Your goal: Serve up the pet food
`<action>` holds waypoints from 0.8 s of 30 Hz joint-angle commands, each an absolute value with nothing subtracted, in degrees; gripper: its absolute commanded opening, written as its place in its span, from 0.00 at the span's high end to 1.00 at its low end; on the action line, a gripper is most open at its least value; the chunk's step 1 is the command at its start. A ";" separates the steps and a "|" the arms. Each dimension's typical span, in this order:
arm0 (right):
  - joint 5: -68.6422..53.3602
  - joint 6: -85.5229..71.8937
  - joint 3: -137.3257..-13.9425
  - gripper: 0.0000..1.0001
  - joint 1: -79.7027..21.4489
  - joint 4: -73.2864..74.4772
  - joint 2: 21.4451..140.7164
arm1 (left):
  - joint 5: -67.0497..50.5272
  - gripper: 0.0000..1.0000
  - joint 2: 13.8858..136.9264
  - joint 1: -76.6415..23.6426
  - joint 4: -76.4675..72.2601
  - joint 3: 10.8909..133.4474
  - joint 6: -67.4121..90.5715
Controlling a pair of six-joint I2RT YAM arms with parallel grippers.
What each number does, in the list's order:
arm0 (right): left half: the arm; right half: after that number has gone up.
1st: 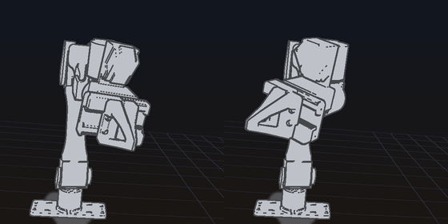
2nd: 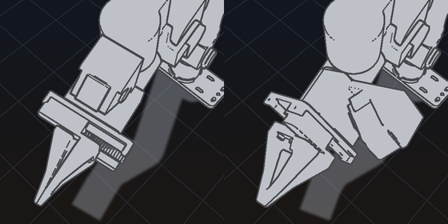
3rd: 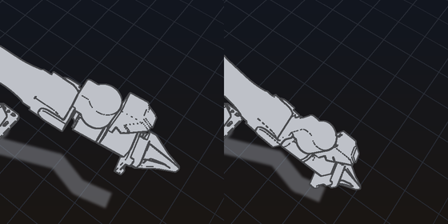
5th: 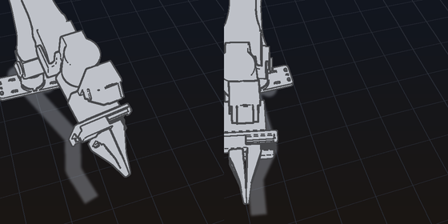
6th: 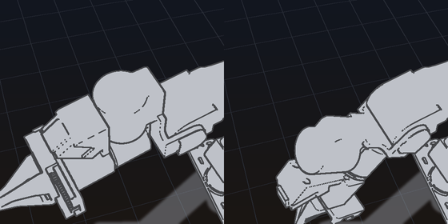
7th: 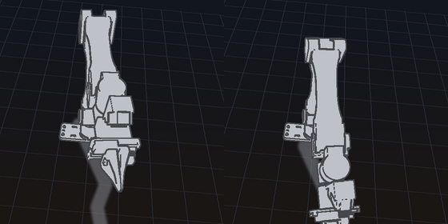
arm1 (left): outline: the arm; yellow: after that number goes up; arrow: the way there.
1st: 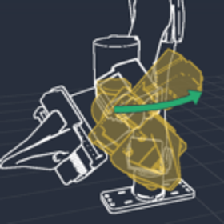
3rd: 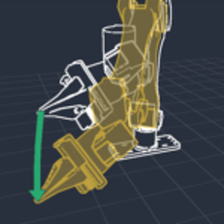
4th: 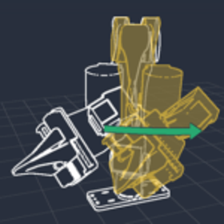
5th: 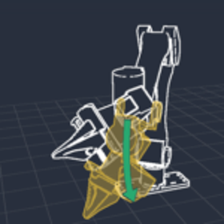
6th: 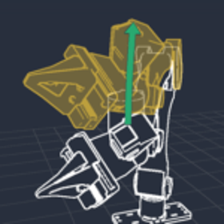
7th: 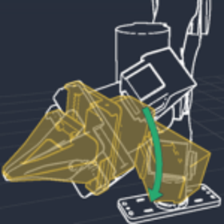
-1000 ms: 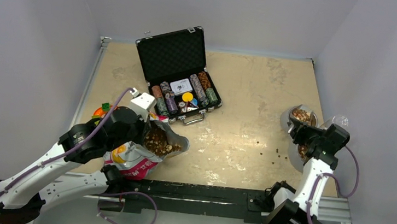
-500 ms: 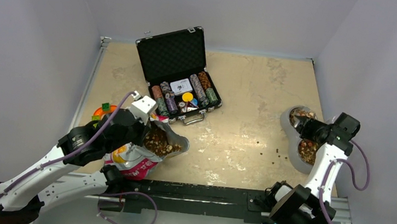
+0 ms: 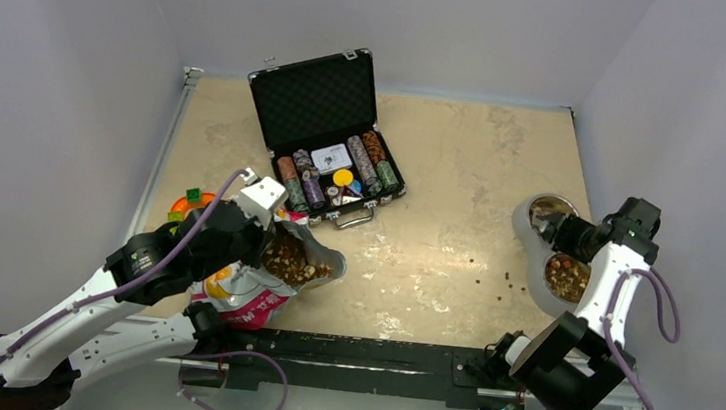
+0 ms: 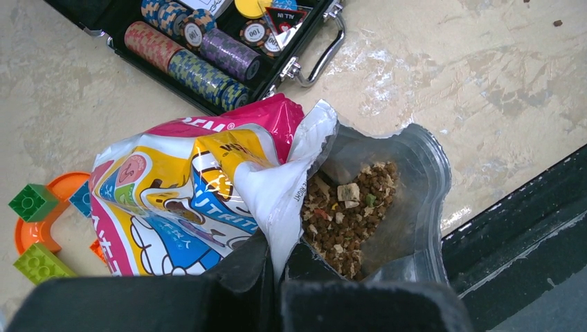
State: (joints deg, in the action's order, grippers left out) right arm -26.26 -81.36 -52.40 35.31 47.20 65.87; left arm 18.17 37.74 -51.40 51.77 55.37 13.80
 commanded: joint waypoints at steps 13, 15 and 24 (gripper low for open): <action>-28.63 -87.02 -63.47 1.00 36.04 54.72 73.46 | 20.73 1.00 37.15 -51.35 46.60 56.24 11.47; -29.06 -88.12 -63.78 1.00 36.08 55.17 73.71 | 20.70 1.00 37.22 -51.33 46.89 56.41 11.52; -32.56 -95.19 -63.21 1.00 36.47 55.13 75.41 | 20.52 1.00 37.61 -51.35 46.96 56.80 11.78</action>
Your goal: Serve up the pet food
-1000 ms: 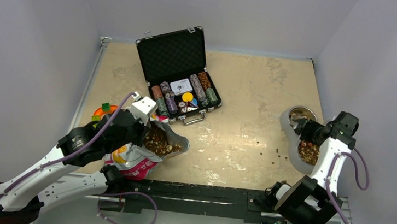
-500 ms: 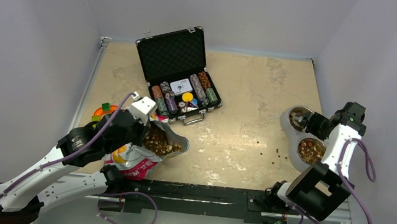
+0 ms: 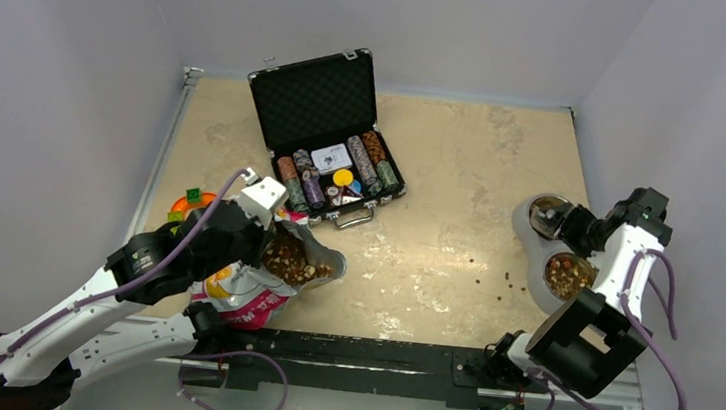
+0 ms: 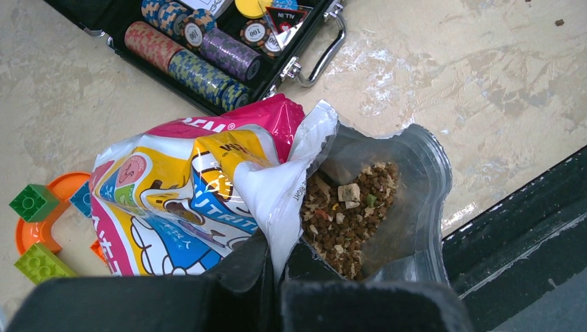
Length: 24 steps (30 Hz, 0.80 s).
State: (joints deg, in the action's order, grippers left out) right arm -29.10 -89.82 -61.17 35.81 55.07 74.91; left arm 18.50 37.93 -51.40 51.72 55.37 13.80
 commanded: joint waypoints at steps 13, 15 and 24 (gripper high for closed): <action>-35.67 -94.54 -71.17 1.00 38.15 63.71 80.74 | 20.56 1.00 38.60 -51.33 47.48 57.56 11.87; -34.64 -95.79 -71.79 1.00 38.59 63.94 79.46 | 20.48 1.00 38.82 -51.34 47.49 57.65 11.80; -35.24 -95.72 -75.76 1.00 40.16 67.34 79.88 | 20.33 1.00 39.20 -51.33 47.29 58.26 11.78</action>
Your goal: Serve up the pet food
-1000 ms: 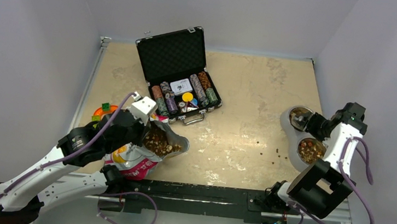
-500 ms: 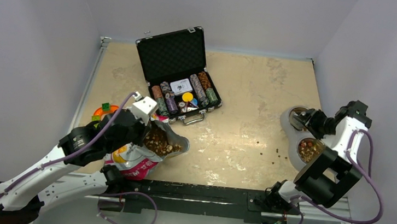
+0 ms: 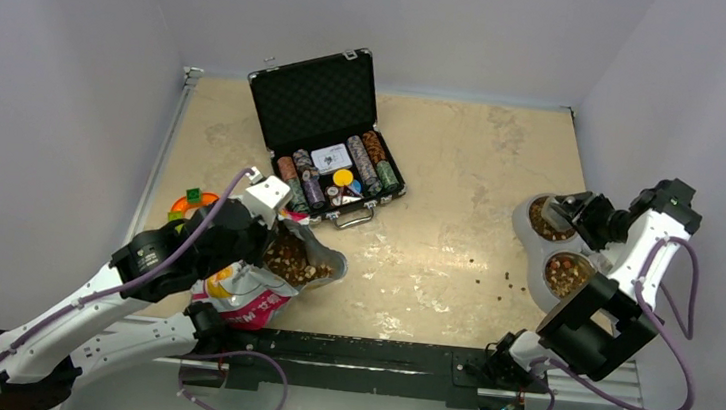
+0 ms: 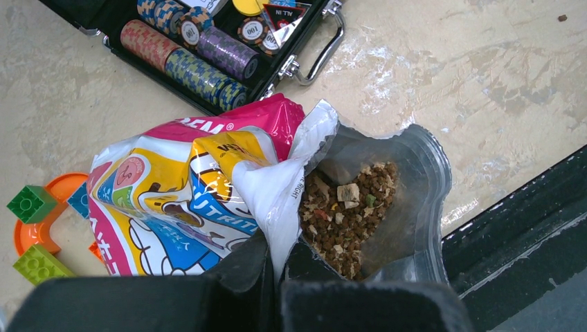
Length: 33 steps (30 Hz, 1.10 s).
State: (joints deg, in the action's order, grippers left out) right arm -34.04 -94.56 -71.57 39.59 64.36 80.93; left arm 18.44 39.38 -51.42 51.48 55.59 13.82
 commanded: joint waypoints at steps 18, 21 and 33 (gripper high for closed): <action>-37.06 -95.72 -74.01 1.00 41.09 67.60 78.14 | 19.86 1.00 39.18 -51.33 47.30 58.45 11.91; -37.50 -94.84 -74.88 1.00 41.05 68.38 78.07 | 19.95 1.00 39.03 -51.33 47.45 58.53 11.87; -35.05 -91.30 -74.21 1.00 41.39 67.11 76.25 | 19.03 1.00 39.66 -51.35 48.38 59.95 12.84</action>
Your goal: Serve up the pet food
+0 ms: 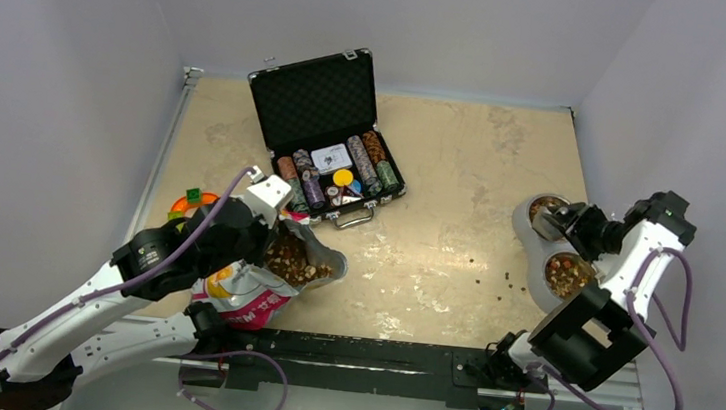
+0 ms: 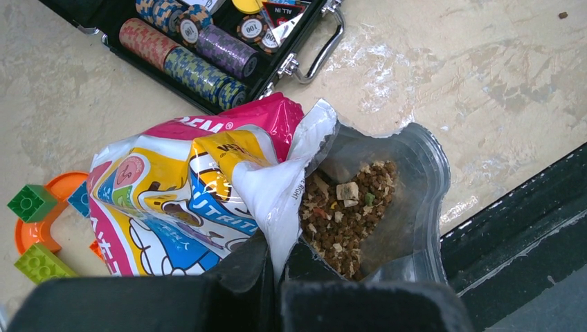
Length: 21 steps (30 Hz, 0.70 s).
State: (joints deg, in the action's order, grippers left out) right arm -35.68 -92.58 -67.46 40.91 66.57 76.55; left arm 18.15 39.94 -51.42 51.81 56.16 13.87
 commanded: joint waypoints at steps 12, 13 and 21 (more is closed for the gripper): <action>-34.97 -85.79 -70.98 1.00 41.75 67.01 71.33 | 18.59 1.00 39.10 -51.33 48.92 61.30 13.62; -33.65 -83.47 -72.46 1.00 41.75 68.64 70.87 | 18.74 1.00 38.82 -51.39 48.95 61.22 13.62; -27.42 -65.88 -66.09 1.00 41.68 71.65 60.01 | 17.93 1.00 38.76 -51.33 48.43 61.53 15.54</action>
